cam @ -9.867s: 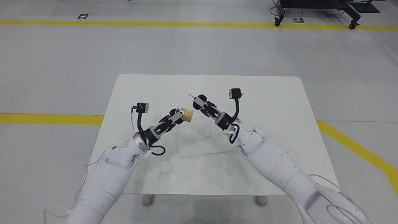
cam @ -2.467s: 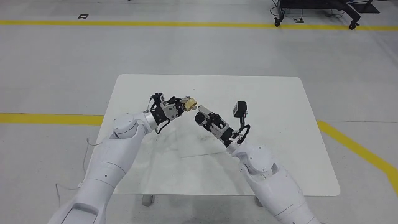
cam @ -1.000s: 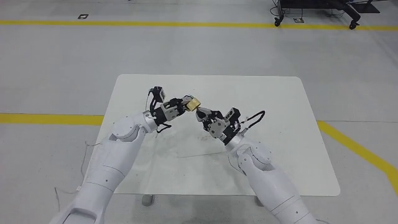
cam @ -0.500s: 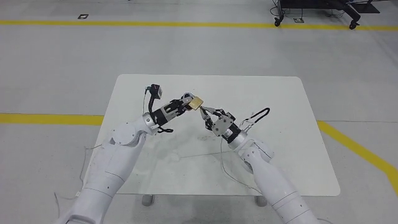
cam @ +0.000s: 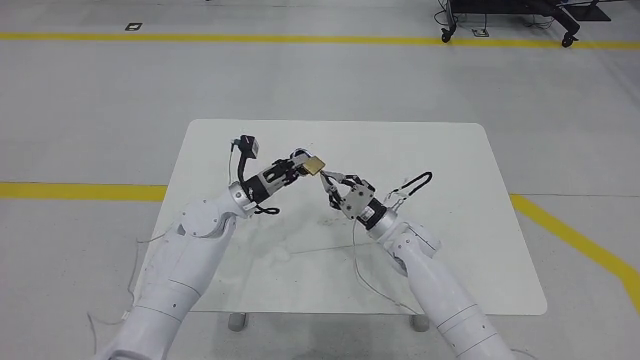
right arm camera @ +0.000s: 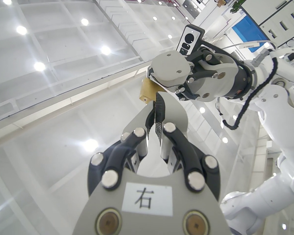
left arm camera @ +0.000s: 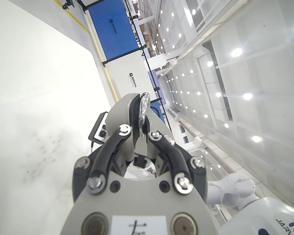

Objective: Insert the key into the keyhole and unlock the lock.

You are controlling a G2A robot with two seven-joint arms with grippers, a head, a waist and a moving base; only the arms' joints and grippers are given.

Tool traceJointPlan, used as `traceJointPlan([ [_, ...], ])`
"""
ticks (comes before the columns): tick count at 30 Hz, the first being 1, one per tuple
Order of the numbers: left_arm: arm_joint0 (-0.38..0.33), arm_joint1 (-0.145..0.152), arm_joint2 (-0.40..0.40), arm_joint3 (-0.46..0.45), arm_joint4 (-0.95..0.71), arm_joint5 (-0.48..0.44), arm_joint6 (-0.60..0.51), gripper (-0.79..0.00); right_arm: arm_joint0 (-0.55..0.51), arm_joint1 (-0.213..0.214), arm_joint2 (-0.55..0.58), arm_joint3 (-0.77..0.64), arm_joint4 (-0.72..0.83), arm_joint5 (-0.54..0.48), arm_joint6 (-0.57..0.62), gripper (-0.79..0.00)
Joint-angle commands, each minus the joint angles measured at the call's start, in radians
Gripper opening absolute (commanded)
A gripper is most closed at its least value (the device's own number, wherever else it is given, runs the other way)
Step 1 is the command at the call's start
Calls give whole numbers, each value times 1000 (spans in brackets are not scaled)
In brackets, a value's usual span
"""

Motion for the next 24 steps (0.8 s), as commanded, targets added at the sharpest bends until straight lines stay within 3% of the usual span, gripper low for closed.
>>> traceJointPlan([
  [1,2,0,0,-2,-3,9,2,-785,-1,1,-2,-7,-12,-7,13,-785],
  [3,2,0,-2,0,1,26,22,-785,0,2,0,-15,-30,-15,35,-767],
  [4,2,-1,-1,-1,-5,37,26,-785,1,5,1,-19,-58,-22,43,-573],
  [6,1,-2,-4,-2,-27,47,24,-785,2,10,4,-31,-109,-29,53,-409],
  [7,-1,-2,-7,1,-39,53,17,-785,4,14,7,-37,-158,-42,48,-243],
  [9,-5,-1,-13,7,-55,58,5,-785,-4,19,13,-57,-197,-49,53,-105],
  [13,-12,-1,-20,19,-88,66,-23,-785,-17,30,40,-93,-278,-70,39,-74],
  [15,-16,0,-21,26,-88,74,-30,-785,-23,38,64,-119,-347,-105,19,-3],
  [19,-31,2,-4,45,-37,111,-61,-785,-59,63,148,-220,-598,-255,-57,0],
  [24,-54,2,59,59,138,155,-89,-785,-156,82,281,-379,-725,-393,-154,0],
])
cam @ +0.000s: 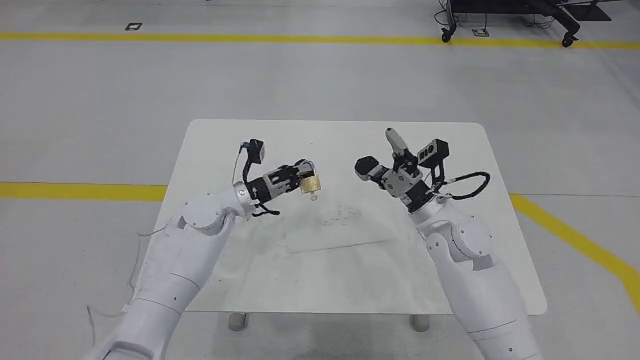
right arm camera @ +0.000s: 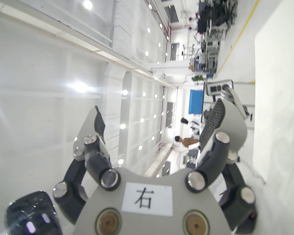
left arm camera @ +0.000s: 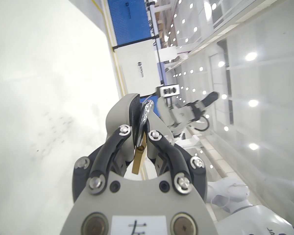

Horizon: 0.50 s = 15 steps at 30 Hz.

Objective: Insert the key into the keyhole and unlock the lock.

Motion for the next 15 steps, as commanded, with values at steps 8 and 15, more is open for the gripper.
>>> traceJointPlan([
  [8,-18,-9,123,-3,311,51,54,-785,-34,5,46,-53,-30,-31,-34,0],
  [15,-27,-10,169,7,451,57,81,-554,-34,5,46,-53,-30,-31,-34,0],
])
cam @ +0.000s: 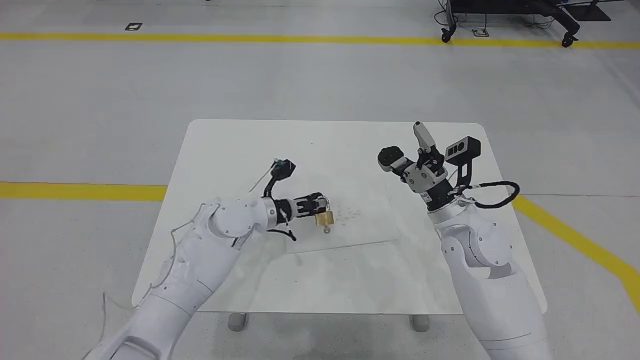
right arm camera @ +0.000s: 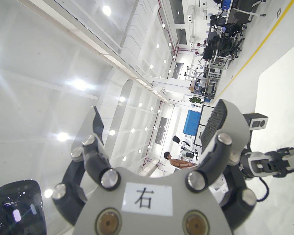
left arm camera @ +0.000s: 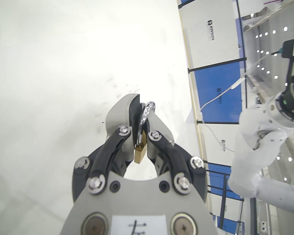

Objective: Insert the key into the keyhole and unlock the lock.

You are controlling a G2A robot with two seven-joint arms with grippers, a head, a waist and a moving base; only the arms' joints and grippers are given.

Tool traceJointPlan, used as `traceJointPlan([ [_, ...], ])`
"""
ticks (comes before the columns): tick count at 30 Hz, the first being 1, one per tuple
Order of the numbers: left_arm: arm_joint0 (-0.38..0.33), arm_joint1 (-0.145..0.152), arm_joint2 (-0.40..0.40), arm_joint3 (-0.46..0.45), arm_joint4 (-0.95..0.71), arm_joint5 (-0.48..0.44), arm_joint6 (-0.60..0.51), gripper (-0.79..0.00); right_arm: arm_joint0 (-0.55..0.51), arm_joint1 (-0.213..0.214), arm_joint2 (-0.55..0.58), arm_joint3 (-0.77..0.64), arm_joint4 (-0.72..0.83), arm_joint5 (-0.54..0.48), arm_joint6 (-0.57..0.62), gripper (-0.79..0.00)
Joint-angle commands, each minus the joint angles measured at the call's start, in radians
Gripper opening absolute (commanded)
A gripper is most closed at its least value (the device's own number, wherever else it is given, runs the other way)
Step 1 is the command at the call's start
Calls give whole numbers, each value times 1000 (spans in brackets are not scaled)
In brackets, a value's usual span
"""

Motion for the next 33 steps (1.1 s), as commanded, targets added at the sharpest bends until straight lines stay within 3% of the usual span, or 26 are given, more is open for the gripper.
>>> traceJointPlan([
  [1,1,-1,9,0,23,1,7,-539,0,0,0,0,0,0,0,0],
  [4,-1,0,14,0,53,4,11,-400,0,0,0,0,0,0,0,0],
  [5,-2,1,16,0,73,1,20,-206,0,0,0,0,0,0,0,0],
  [7,0,3,18,-4,118,-9,49,0,0,0,0,0,0,0,0,0],
  [12,19,11,-13,-39,157,-71,168,0,0,0,0,0,0,0,0,0],
  [17,50,30,-61,-136,333,-137,358,0,4,4,3,10,-97,-4,-39,0],
  [23,127,69,-187,-335,674,-91,632,0,25,17,116,-14,-200,-53,-106,0],
  [26,185,82,-270,-417,732,-70,798,0,37,21,194,-27,-132,-68,-137,0],
  [28,182,82,-267,-414,739,-70,780,0,37,21,186,-27,-142,-64,-135,-1],
  [30,188,83,-277,-420,735,-69,836,0,38,21,199,-28,-130,-69,-138,-1],
  [33,185,82,-270,-417,732,-70,800,0,37,21,194,-27,-132,-68,-137,-1],
])
